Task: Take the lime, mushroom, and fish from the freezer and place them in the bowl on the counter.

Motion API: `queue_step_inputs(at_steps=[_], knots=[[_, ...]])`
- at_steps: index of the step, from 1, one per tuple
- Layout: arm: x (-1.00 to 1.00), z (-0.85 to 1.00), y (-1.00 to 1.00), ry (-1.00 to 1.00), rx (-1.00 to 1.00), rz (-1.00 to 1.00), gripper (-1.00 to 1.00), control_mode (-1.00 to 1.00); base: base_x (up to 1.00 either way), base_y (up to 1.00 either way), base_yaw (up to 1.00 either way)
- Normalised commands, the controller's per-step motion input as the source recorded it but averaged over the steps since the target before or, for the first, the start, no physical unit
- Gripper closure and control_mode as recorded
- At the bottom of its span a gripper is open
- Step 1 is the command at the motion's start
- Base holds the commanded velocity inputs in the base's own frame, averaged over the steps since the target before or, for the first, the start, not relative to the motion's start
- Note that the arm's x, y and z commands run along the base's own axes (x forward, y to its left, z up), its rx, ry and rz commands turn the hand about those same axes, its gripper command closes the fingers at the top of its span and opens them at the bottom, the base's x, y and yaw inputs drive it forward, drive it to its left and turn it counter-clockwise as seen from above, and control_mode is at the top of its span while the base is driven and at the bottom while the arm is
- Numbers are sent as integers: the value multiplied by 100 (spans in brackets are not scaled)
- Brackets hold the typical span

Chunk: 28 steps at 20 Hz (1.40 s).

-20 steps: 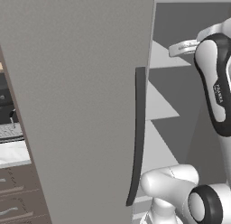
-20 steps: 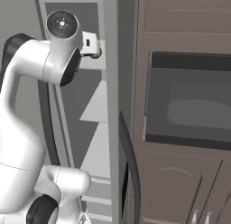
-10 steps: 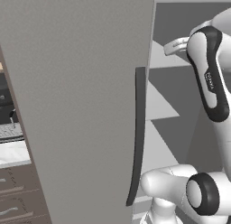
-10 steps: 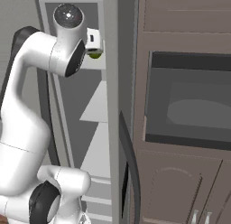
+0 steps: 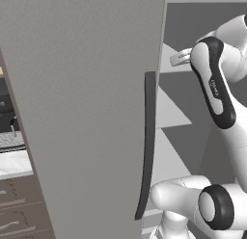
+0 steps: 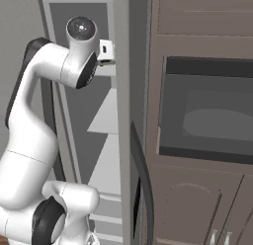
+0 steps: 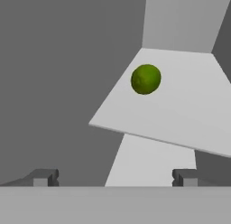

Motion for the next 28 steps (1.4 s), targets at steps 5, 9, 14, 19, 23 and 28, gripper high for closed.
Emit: queue_step_inputs(at_steps=[5,9,14,19,23,28], knots=[[35,0,0,2,0,2,-100,-100,0,0,0],[35,0,-1,4,0,10,-100,-100,0,0,0],[22,0,0,3,0,12,-100,-100,0,0,0],[12,0,1,0,0,3,-100,-100,0,0,0],[24,-9,8,0,0,0,-100,-100,0,0,0],[28,-14,22,0,0,0,-100,-100,0,0,0]])
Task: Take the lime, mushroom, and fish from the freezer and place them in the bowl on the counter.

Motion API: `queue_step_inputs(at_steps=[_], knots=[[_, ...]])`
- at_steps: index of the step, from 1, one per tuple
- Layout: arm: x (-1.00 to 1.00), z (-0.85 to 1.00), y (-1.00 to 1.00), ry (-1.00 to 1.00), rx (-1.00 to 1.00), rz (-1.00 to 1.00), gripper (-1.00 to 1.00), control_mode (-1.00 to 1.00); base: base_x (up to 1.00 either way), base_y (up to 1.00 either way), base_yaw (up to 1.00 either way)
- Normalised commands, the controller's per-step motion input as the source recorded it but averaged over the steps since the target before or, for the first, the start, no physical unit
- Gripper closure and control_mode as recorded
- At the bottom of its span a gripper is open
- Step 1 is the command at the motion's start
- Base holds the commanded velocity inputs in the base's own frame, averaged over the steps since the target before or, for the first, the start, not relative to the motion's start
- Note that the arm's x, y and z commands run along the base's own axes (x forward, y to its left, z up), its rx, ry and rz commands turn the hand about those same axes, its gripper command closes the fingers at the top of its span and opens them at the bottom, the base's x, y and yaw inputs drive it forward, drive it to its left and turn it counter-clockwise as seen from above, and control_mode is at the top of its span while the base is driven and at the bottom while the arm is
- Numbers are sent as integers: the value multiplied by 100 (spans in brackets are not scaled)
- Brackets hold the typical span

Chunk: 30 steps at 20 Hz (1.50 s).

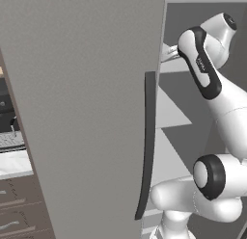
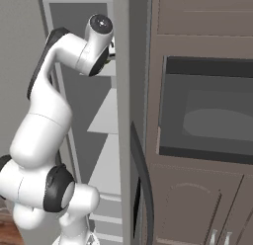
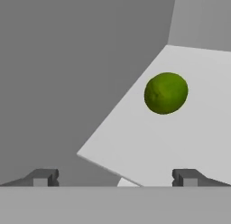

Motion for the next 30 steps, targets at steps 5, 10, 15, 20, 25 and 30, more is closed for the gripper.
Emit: queue_step_inputs(at_steps=[5,10,15,20,25,30], knots=[[22,-10,13,0,0,0,-100,-100,0,0,0],[14,-1,0,0,0,0,-100,-100,0,0,0],[26,0,0,0,0,0,-100,-100,0,0,0],[31,0,0,0,0,0,-100,-100,0,0,0],[27,-1,-6,0,0,0,-100,-100,0,0,0],[25,-4,-9,0,0,0,-100,-100,0,0,0]])
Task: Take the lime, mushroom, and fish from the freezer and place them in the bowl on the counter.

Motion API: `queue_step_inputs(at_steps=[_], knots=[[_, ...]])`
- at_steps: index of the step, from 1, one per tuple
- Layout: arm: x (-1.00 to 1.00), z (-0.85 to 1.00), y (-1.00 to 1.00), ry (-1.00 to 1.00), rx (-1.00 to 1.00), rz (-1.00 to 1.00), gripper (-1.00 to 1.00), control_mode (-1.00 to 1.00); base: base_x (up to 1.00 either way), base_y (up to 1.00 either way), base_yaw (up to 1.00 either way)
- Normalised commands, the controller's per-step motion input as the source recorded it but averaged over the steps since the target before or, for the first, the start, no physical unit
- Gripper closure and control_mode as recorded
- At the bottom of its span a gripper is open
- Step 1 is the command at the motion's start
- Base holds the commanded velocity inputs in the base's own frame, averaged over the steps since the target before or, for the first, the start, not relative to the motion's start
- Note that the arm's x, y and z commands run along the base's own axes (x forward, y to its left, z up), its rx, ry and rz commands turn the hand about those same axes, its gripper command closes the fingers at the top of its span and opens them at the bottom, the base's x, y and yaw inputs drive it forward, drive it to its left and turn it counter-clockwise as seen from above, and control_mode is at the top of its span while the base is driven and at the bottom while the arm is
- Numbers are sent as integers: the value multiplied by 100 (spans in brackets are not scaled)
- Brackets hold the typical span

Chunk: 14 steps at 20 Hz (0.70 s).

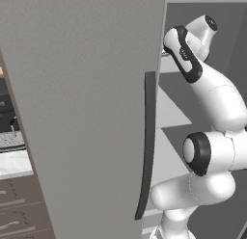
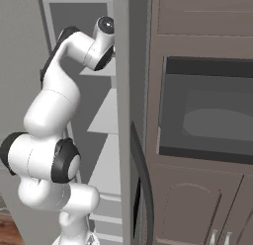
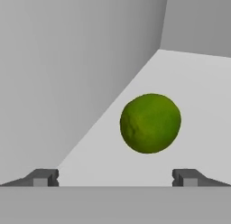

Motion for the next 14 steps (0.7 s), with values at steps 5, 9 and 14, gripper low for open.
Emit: queue_step_inputs(at_steps=[5,9,14], knots=[[24,-1,-6,0,0,0,-100,-100,0,0,0],[26,-2,-2,0,0,0,-100,-100,0,0,0],[24,-3,-5,0,0,0,-100,-100,0,0,0]])
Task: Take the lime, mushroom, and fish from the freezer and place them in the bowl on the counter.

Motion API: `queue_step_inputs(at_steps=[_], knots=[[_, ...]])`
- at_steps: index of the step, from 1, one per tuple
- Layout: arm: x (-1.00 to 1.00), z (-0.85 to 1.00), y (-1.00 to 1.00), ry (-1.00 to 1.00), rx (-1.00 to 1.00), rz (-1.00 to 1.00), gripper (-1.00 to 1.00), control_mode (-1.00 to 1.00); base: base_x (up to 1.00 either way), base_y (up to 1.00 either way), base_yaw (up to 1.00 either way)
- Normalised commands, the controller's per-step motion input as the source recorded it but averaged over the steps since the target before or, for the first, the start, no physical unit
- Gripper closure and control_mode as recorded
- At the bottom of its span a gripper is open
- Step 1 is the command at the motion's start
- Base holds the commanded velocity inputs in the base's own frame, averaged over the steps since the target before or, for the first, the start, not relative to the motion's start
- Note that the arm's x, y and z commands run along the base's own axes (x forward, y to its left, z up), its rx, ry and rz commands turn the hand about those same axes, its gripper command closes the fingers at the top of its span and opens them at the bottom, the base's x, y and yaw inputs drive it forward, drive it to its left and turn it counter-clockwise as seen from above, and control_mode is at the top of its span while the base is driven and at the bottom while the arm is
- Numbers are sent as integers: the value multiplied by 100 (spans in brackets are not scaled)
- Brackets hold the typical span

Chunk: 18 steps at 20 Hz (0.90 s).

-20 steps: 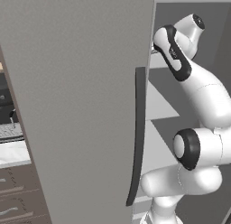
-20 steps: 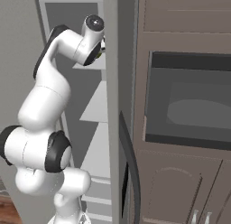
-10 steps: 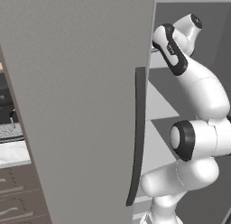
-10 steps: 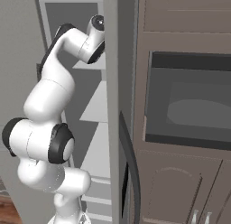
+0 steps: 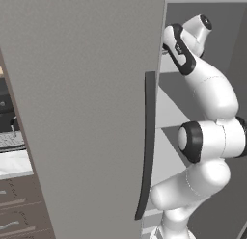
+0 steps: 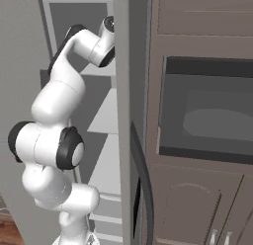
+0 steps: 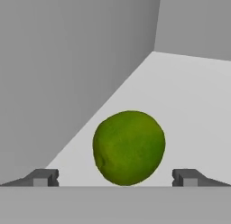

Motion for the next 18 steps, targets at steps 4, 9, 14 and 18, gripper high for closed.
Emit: queue_step_inputs(at_steps=[4,9,14,18], knots=[[25,-8,-3,0,0,0,-100,-100,0,0,0],[11,-8,-1,1,0,0,-100,-100,0,0,0],[4,-1,0,3,0,0,-100,-100,0,0,0],[4,-5,0,1,0,0,-100,-100,0,0,0]])
